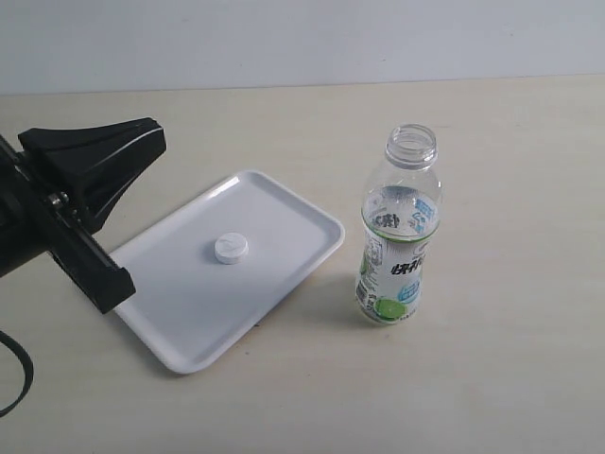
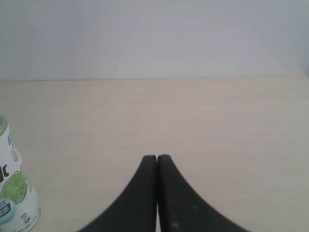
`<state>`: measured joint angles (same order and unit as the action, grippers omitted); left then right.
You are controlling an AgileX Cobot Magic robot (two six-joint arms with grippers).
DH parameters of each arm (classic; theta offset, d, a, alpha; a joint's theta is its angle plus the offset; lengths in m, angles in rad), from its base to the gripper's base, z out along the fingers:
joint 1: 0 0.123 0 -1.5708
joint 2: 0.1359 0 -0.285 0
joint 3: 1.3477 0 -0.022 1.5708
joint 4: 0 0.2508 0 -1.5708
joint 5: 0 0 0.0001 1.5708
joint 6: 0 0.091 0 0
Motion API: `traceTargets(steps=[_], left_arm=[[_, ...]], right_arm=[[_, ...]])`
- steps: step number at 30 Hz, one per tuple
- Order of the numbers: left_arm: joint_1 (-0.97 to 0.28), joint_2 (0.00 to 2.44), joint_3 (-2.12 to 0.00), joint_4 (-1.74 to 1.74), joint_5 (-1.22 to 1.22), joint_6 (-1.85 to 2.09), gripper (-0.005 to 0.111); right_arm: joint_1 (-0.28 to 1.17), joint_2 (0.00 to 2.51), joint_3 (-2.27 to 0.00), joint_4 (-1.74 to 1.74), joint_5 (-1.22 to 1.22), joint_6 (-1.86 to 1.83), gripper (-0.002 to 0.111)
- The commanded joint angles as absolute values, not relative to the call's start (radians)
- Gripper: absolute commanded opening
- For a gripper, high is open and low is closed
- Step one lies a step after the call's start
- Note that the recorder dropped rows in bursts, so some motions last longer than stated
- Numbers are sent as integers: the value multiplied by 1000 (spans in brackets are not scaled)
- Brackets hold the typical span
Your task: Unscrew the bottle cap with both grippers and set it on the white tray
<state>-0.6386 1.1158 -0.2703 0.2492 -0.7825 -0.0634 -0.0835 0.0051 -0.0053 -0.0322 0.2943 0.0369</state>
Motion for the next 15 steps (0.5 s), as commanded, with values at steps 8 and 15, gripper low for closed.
traceTargets(steps=[8,15], left_arm=[[-638,1110,-264,251,-783,-75,0],[-620,1049,-264,253,-598,-92,0]], right_arm=[[-89,0,0,-32,290,30,0],[-89,0,0,-32,290,30,0]])
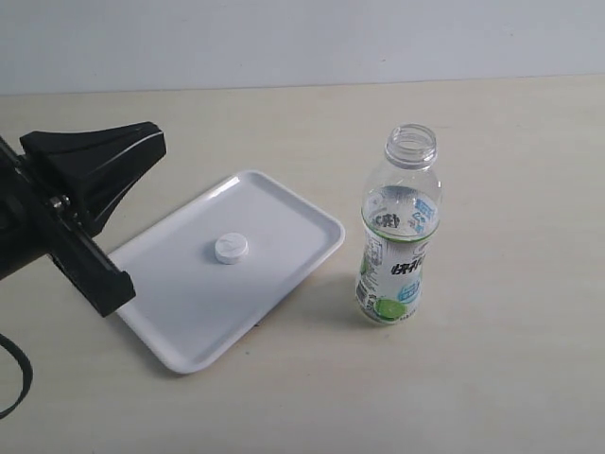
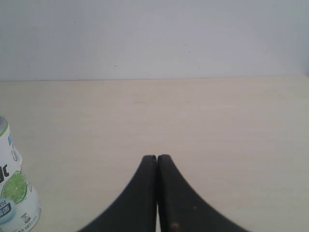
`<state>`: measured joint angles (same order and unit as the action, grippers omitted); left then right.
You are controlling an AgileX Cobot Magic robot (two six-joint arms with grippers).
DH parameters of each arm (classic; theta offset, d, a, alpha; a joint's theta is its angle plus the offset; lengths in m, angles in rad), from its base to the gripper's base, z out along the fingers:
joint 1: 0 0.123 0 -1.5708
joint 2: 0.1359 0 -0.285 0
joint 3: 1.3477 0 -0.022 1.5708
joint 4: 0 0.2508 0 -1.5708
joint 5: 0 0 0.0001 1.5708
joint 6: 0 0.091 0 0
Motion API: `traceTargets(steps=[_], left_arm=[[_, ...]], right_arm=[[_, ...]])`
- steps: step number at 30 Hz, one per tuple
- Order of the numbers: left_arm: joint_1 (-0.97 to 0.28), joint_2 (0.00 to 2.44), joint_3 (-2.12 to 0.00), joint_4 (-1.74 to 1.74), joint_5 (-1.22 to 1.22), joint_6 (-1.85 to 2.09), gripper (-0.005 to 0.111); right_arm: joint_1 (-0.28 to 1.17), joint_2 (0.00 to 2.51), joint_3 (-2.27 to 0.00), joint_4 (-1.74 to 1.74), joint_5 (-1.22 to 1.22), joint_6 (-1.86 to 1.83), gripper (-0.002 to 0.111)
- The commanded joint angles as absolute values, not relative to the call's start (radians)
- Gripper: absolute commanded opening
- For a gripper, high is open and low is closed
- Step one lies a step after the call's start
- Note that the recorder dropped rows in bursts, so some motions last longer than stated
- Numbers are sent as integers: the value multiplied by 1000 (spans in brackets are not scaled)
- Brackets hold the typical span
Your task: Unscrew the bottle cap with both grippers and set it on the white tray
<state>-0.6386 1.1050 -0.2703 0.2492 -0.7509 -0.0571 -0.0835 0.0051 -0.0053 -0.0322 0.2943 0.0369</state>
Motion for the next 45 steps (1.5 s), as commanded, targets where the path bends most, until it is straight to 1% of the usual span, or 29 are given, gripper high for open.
traceTargets(steps=[1,4,8,13,16,23,28,35,45], left_arm=[[-607,1025,-264,253,-530,-118,0],[-557,931,-264,253,-305,-249,0],[-467,760,-264,253,-68,-438,0],[-342,530,-264,253,207,-501,0],[-293,403,-264,253,334,-501,0],[-249,242,-224,258,366,-501,0],[-233,199,-176,301,366,-501,0],[-170,150,-95,332,359,-501,0],[-159,0,-22,338,365,-501,0]], right_arm=[[-89,0,0,-32,290,30,0],[-89,0,0,-32,290,30,0],[-89,0,0,-32,290,30,0],[-89,0,0,-32,290,30,0],[-89,0,0,-32,290,30,0],[-89,0,0,-32,290,30,0],[-89,0,0,-32,290,30,0],[-89,0,0,-32,290,30,0],[-89,0,0,-32,290,30,0]])
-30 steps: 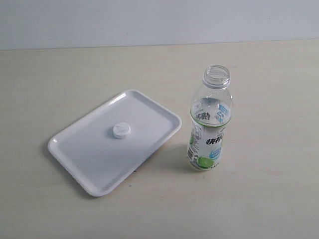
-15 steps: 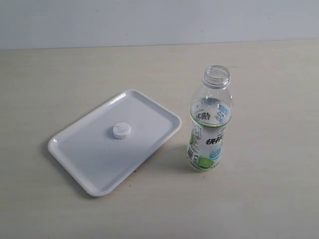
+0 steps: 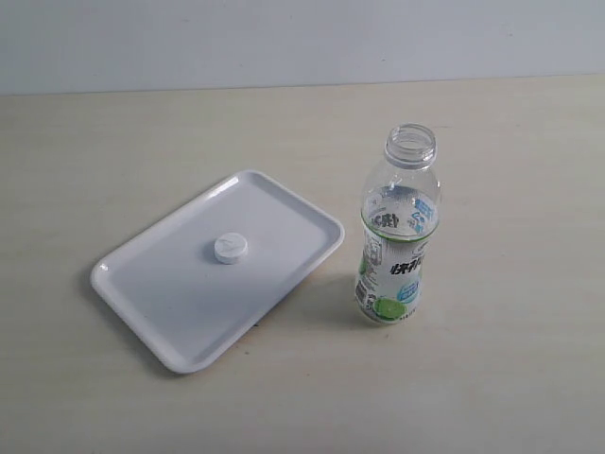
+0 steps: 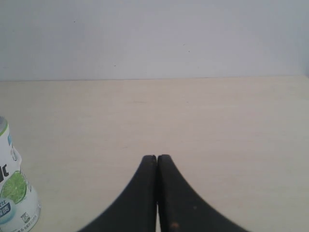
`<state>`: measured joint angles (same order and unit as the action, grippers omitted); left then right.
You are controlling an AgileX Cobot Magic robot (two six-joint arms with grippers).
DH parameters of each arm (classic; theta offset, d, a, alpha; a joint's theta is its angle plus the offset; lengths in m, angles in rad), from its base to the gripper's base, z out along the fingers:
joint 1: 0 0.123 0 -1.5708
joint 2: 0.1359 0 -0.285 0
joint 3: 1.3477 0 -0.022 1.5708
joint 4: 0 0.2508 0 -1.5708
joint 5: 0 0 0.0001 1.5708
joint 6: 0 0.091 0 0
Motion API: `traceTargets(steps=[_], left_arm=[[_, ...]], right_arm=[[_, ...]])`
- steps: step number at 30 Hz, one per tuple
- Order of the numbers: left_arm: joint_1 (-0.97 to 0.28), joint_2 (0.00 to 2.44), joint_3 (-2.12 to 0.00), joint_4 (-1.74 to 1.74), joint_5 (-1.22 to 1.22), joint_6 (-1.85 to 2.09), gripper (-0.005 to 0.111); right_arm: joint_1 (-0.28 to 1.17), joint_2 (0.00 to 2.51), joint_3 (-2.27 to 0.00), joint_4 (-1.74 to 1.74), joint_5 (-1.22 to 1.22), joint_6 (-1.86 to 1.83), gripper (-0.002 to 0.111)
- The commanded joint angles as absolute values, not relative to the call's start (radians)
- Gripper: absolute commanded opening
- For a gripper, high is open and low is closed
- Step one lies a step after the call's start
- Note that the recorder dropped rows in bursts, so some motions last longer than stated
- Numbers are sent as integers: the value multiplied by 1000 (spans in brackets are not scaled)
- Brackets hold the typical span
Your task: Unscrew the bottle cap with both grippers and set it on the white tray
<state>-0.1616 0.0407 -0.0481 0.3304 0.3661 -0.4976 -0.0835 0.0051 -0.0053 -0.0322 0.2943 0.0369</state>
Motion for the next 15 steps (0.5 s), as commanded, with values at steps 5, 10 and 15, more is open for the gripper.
traceTargets(steps=[5,10,15], left_arm=[[-159,0,0,338,359,-501,0],[-159,0,0,340,354,-501,0],[-159,0,0,345,366,-453,0]], right_arm=[[-89,0,0,-25,290,30,0],[-89,0,0,-25,290,30,0],[-89,0,0,-25,290,30,0]])
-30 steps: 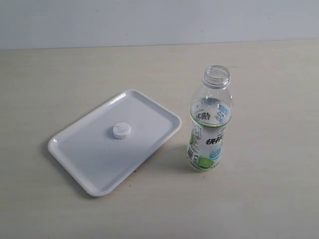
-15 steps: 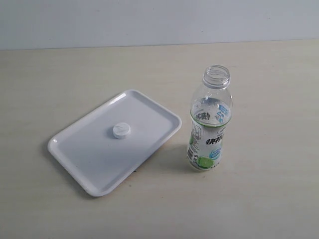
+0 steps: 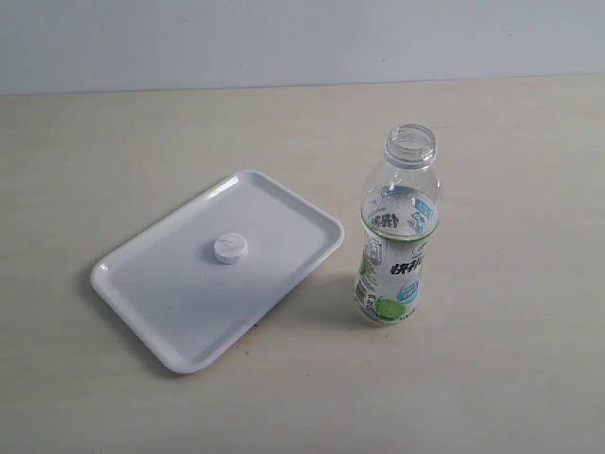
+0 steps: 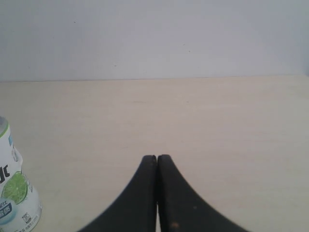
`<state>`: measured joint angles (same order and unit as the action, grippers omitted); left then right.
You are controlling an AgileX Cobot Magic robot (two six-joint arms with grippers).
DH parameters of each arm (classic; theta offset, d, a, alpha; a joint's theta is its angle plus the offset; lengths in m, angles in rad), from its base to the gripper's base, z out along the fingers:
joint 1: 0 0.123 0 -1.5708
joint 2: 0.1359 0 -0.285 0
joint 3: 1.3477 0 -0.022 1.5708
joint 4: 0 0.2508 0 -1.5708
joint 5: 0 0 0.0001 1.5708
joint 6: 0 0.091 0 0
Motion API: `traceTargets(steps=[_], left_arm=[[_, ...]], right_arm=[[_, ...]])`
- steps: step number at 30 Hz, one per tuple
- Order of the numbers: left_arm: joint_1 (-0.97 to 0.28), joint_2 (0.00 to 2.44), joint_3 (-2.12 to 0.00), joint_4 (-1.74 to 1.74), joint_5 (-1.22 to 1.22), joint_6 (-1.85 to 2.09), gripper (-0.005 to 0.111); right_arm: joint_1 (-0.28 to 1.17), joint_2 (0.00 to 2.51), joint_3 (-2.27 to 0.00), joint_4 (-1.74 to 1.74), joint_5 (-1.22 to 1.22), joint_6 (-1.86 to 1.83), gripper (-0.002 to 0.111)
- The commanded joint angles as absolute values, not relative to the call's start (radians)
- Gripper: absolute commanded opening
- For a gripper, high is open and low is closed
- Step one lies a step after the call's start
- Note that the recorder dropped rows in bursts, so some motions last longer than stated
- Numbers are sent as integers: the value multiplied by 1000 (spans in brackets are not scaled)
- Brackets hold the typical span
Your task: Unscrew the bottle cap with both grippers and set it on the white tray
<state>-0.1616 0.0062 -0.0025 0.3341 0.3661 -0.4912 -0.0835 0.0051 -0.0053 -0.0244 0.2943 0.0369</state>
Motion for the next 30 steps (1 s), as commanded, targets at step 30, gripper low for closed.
traceTargets(steps=[30], left_arm=[[-159,0,0,-66,362,-59,0]], right_arm=[[-89,0,0,-25,290,30,0]])
